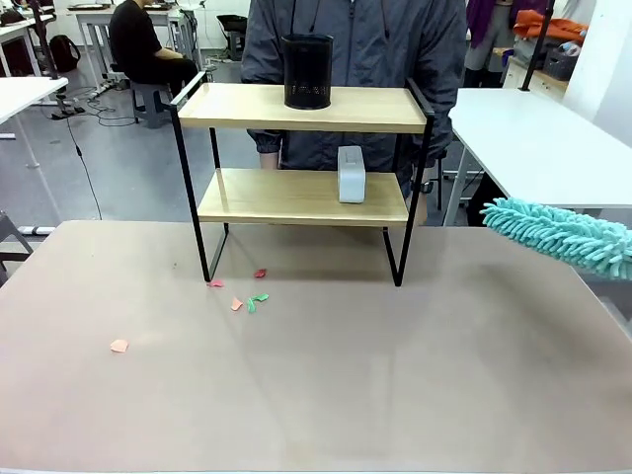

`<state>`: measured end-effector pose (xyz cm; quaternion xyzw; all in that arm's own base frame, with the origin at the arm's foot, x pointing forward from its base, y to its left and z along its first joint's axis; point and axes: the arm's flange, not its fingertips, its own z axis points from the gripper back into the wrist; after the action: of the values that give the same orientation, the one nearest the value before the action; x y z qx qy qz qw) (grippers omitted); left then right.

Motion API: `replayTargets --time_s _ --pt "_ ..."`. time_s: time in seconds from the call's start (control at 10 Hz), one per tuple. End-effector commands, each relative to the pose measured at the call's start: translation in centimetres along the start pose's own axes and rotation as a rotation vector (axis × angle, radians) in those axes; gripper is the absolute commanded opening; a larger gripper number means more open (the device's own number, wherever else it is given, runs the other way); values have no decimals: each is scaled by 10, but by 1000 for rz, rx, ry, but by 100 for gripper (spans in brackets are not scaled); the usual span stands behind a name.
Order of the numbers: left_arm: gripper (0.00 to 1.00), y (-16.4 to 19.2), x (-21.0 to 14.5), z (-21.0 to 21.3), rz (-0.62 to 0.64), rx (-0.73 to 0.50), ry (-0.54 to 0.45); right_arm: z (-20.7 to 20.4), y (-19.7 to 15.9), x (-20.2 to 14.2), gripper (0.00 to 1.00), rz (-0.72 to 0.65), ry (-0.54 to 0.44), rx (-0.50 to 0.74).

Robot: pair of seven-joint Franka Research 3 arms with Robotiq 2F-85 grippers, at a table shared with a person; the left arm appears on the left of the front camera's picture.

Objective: Clean the shelf.
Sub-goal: Hand the Duster back to the human.

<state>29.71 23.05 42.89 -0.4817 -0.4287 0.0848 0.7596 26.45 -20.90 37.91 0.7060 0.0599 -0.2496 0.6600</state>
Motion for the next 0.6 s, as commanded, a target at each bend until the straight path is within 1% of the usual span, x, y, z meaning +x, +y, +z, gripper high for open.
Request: replayTargets --time_s 0.0,0.1,0.2,0.3,0.4,0.5 --pt "100 0 -3 -2 -19 -17 -19 -2 4 -1 13 23 6 21" --pt "100 0 0 0 0 0 0 0 0 0 13 0 0 0" --pt "100 -36 21 -1 4 -137 -35 -10 23 -10 13 136 24 26" --pt "100 -94 33 -7 -97 -274 -4 -19 77 -27 13 318 74 67" --pt "100 -142 32 -19 -165 -353 68 -29 121 -45 13 463 114 78" --pt "100 -181 18 -31 -200 -451 171 -48 151 -64 13 549 230 52"
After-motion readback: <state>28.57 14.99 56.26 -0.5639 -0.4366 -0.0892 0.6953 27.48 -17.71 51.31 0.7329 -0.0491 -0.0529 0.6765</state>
